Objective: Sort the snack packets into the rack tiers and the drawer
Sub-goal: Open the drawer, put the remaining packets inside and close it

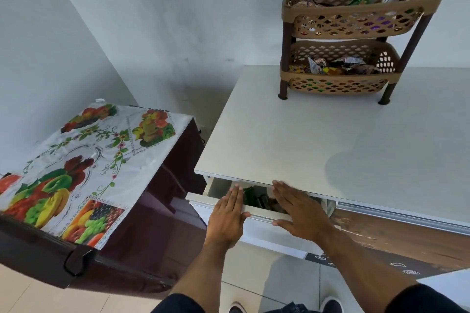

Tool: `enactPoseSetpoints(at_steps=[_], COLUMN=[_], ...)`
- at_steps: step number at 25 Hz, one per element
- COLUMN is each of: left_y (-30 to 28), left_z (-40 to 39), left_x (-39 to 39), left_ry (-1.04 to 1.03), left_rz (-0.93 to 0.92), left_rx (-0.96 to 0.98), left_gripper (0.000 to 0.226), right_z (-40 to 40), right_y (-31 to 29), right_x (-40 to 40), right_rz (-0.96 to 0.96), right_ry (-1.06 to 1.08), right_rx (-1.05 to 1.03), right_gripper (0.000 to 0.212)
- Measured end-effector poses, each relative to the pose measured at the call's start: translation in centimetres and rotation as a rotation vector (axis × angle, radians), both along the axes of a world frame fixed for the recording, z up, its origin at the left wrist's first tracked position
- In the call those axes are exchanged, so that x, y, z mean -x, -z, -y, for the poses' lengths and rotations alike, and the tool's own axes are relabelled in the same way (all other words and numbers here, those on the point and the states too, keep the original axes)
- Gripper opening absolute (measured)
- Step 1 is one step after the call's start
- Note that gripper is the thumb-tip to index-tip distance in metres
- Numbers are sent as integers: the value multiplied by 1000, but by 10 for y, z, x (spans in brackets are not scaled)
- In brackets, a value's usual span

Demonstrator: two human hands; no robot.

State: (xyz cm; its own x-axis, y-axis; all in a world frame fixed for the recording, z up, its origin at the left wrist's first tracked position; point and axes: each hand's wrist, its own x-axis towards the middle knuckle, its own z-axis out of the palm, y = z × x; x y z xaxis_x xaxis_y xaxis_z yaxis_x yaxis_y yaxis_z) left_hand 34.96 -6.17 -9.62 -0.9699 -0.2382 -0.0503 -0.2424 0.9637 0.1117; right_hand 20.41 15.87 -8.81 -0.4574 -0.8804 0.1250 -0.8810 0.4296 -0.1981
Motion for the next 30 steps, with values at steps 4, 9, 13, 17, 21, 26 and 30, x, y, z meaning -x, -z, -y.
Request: enactPoseSetpoints(at_steps=[4,9,13,17,21,26,30], left_y=[-6,-12,-6,-4,-2,0,-3], left_z=[-5,-10,-9,-6,-6,-9,-9], left_x=[29,61,74,84,95,106,107], left_ry=[-13,30,77,90,84,62,69], left_rz=[-52,-91,-119,-154,-127,-160,-160], left_rx=[-21,-14,14,1,-11,5,4], left_gripper=[70,72,71,61,72,79,80], right_z=[-1,0,-5,-3,1,4,4], right_y=[-3,-5,-5,-7,-8,-2,6], right_x=[8,13,17,24,33,40,43], right_rz=[-4,31,25,-9,-78,-107,-114], right_ry=[241,448,464,502,496,480,463], right_rx=[12,11,0,37,42,-11,-34], right_gripper=[105,103,93,92,90,85,84])
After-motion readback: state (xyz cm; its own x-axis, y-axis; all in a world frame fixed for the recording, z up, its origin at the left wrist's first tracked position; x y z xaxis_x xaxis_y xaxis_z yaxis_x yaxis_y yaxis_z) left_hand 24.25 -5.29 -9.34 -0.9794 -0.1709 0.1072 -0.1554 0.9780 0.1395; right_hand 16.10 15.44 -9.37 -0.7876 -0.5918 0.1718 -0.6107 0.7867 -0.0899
